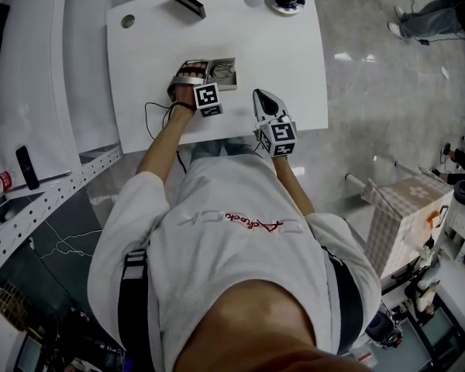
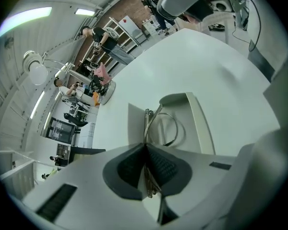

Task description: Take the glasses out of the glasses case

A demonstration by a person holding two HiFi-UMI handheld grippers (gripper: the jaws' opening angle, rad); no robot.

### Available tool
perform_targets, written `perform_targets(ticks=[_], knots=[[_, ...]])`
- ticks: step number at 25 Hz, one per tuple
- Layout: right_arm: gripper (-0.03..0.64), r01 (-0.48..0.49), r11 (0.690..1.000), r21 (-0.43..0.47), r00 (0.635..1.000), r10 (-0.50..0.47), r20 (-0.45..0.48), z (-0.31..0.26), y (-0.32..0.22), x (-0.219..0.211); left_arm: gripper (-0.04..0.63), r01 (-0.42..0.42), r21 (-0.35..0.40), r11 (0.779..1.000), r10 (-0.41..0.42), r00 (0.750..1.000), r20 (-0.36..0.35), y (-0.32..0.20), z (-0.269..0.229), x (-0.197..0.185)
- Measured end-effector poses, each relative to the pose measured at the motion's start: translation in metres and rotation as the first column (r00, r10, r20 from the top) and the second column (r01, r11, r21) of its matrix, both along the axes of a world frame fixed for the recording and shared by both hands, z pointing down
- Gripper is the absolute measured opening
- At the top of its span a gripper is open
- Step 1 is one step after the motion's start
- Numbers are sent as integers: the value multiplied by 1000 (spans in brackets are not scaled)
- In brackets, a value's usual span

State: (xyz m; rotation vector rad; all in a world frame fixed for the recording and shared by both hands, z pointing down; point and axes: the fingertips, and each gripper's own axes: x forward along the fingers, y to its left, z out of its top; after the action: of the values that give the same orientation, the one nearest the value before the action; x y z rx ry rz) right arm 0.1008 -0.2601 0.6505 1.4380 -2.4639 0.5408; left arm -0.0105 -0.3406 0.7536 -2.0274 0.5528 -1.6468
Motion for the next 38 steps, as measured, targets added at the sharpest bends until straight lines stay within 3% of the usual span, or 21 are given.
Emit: perform_targets(ticks=[6,11,14,17,19,20,22,26,28,29,32,34,35,38], knots=[[-5,10,1000,8,1000,-10,4,-2,2,-3,38,42,67,997,-33,992,-123,-4,-32,8],[-3,19,1000,17,1000,-19,11,-4,4,-4,38,93,41,995,-85,983,-163,6,-34,0],[-5,26,999,20,1000,-26,12,-4,5,-5,38,160,15,987,-151,953,-264,11,-43,-5],[-5,32,999,26,999,-32,15,-6,3,-5,38,228,-15,974,-215,894,-393,12,-59,-6],[-4,37,999,31,999,-37,15,-8,2,-6,38,269,-52,962,-258,829,-497,12,-72,-5],[-3,40,999,33,999,-40,15,-8,1,-6,38,288,-79,954,-282,782,-556,12,-80,-4],[-3,45,998,38,999,-46,15,-10,-1,-8,37,319,-145,936,-330,661,-674,11,-97,-4],[-3,48,998,51,999,-49,21,-16,-8,-10,37,330,-281,901,-400,383,-833,9,-131,-10],[-4,48,997,60,998,-49,25,-19,-13,-10,37,310,-316,897,-401,270,-875,11,-147,-12],[-4,49,997,65,998,-50,26,-21,-15,-11,37,299,-327,897,-399,225,-889,13,-153,-13],[-3,53,995,81,998,-56,32,-29,-23,-13,37,280,-354,892,-401,132,-906,19,-162,-19],[-4,54,994,93,998,-58,36,-32,-26,-13,37,274,-360,892,-397,90,-914,23,-168,-21],[-3,55,994,99,997,-59,39,-34,-28,-13,37,274,-358,892,-393,82,-916,24,-170,-22],[-3,65,991,116,996,-71,47,-38,-31,-13,37,281,-344,896,-382,90,-920,30,-173,-22]])
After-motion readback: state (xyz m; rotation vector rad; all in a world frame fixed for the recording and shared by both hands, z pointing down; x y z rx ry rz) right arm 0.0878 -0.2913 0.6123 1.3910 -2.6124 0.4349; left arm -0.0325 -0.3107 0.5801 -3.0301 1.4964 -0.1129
